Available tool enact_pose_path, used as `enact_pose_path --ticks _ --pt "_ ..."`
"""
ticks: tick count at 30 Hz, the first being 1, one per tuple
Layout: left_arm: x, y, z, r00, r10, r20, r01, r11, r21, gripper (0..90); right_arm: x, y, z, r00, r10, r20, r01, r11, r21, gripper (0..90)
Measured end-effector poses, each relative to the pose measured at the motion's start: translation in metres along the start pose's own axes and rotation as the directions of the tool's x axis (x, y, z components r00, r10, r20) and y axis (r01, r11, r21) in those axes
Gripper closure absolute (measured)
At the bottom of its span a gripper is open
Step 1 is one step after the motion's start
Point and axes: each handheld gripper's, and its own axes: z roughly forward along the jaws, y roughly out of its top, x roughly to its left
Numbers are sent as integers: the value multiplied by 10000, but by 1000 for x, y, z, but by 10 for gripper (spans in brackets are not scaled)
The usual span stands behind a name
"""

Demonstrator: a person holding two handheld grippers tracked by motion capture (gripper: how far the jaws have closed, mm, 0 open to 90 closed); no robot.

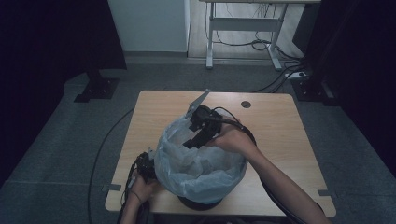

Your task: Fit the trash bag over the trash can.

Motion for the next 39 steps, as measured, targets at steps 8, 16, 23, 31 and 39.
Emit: enact_pose_path --ticks 8,16,23,31,39 --pt "0 0 0 10000 4 3 -4 10000 0 0 -1 -9 -42 10000 29 -47 -37 9859 -1674 215" --pt "0 0 0 10000 3 2 -3 10000 2 0 -10 -27 -78 9975 388 595 -207 9600 -2791 231" --pt "0 0 0 10000 10 2 -10 10000 3 0 -17 -50 -93 9920 812 968 -451 9431 -3293 161" --pt "0 0 0 10000 -11 5 11 10000 -13 0 -20 -78 -104 9856 1163 1228 -598 9187 -3905 133" --pt "0 0 0 10000 34 27 -34 10000 8 0 -23 -107 -117 9790 1462 1420 -690 8934 -4439 131"
